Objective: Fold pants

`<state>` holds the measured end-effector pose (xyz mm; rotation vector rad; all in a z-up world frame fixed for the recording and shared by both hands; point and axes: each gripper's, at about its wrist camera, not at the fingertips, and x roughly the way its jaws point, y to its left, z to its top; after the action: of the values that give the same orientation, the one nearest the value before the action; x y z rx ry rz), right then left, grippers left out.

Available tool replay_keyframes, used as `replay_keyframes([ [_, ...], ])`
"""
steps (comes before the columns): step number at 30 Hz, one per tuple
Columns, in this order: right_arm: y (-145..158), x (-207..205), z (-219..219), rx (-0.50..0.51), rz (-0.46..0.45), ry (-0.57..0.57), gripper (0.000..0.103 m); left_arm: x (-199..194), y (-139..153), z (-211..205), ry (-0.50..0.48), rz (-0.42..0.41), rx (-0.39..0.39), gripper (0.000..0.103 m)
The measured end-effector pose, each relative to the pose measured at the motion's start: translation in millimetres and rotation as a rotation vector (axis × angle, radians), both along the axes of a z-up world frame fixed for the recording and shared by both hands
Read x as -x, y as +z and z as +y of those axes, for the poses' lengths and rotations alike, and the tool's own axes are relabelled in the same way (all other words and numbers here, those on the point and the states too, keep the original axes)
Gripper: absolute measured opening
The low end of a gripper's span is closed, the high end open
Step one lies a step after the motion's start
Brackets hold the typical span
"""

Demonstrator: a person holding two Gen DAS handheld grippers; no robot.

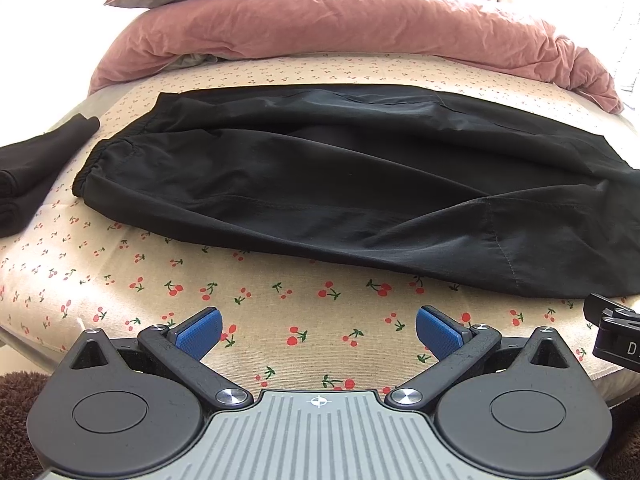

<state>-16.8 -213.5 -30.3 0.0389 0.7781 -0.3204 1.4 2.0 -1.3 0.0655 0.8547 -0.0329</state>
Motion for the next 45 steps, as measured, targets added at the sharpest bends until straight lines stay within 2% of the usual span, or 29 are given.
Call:
replay_keyframes([
  [27, -1.9, -1.8, -1.4, -0.004, 0.000, -0.004, 0.103, -6.3, -1.6, 1.7, 0.005, -0.007, -0.013, 0.103],
  [31, 1.4, -4.1, -15.6, -0.001, -0.027, -0.015, 0.103, -25.4, 0.3, 17.3, 0.018, -0.038, 0.003, 0.103],
  [36, 8.6, -5.0, -43.2, 0.078, -0.099, -0.011, 0.103, -52.8, -0.9, 47.9, 0.039, -0.050, 0.072, 0.103],
  [38, 8.2, -7.9, -55.1, 0.088, -0.091, -0.027, 0.103, -61.3, -2.2, 56.7, 0.056, -0.062, 0.057, 0.103],
  [45, -0.6, -17.1, -92.0, -0.025, -0.005, -0.038, 0.103, -88.0, -8.2, 99.3, 0.070, -0.058, -0.006, 0.103],
])
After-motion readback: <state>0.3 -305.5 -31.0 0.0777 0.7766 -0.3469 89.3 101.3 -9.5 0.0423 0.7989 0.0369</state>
